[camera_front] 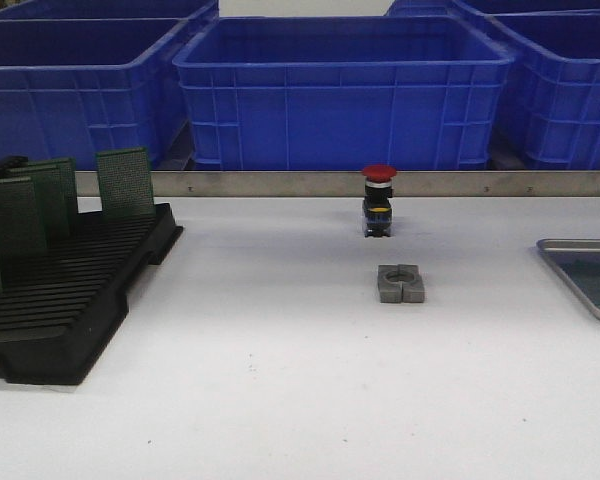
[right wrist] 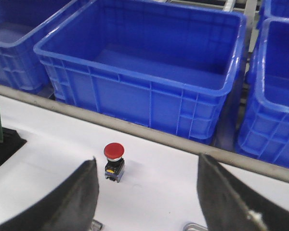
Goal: Place circuit board on tray
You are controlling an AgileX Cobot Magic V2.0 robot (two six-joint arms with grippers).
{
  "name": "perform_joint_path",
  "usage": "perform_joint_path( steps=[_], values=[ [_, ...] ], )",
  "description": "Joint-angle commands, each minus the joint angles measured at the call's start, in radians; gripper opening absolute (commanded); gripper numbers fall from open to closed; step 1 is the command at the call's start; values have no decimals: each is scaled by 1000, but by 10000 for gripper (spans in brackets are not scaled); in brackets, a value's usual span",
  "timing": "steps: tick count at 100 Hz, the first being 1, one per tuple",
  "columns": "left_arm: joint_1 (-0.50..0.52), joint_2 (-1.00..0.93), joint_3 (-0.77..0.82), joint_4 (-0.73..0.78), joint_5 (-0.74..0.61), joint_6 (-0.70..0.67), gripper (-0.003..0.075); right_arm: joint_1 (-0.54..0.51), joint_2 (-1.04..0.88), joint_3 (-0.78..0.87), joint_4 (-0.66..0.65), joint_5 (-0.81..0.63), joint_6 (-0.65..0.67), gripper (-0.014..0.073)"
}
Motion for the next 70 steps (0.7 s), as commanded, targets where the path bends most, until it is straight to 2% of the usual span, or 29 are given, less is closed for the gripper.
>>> perform_joint_path(
  steps=[1, 15, 29, 48, 70],
  values=[
    [36, -140, 118, -46, -197, -19, 517, 1, -67, -5, 33, -79, -15, 467],
    [70, -341, 391, -52, -427, -24, 517, 1, -149, 49, 33, -114, -15, 467],
    [84, -535, 635, -100, -586, -24, 517, 1, -238, 123, 33, -162, -15, 467],
    [84, -764, 919, -164, -732, -24, 517, 1, -359, 225, 44, -173, -15, 467],
    [84, -992, 1147, -205, -844, -24, 517, 1, -508, 341, 80, -174, -15, 467]
  ],
)
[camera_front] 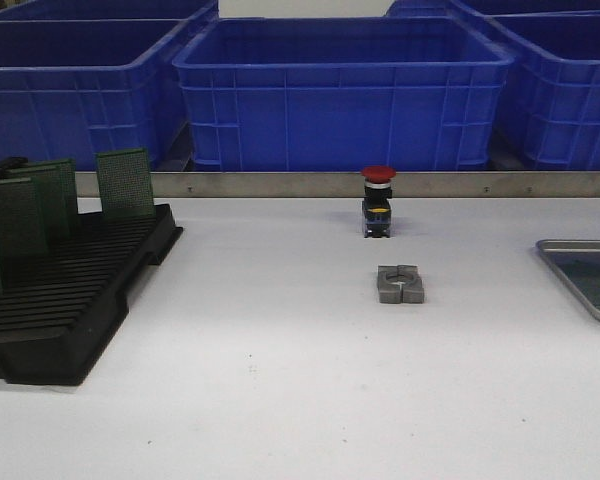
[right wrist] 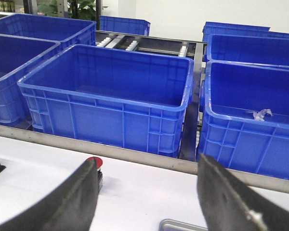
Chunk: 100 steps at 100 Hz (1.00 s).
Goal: Place circuit board on tray
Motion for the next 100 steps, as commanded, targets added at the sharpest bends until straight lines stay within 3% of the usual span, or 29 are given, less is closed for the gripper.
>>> perform_joint_path(
  steps=[1, 21, 55, 67, 77, 91, 100],
  values=[
    [3, -71, 43, -31, -130, -11, 517, 1, -59, 17, 36, -46, -11, 467],
    [3, -198, 122, -29, -166, -11, 514, 1, -179, 89, 90, -54, -11, 442],
    [3, -216, 132, -29, -166, -11, 503, 1, -215, 114, 90, -73, -11, 185],
    [3, -216, 132, -29, -168, -11, 383, 1, -215, 119, 90, -75, -11, 46],
    [3, -216, 132, -29, -168, -11, 213, 1, -215, 119, 90, -80, -11, -69],
    [3, -216, 132, -29, -168, -11, -8, 1, -215, 119, 90, -92, -11, -68],
    [3, -216, 132, -29, -168, -11, -18, 1, -215, 119, 90, -91, -11, -68]
  ],
)
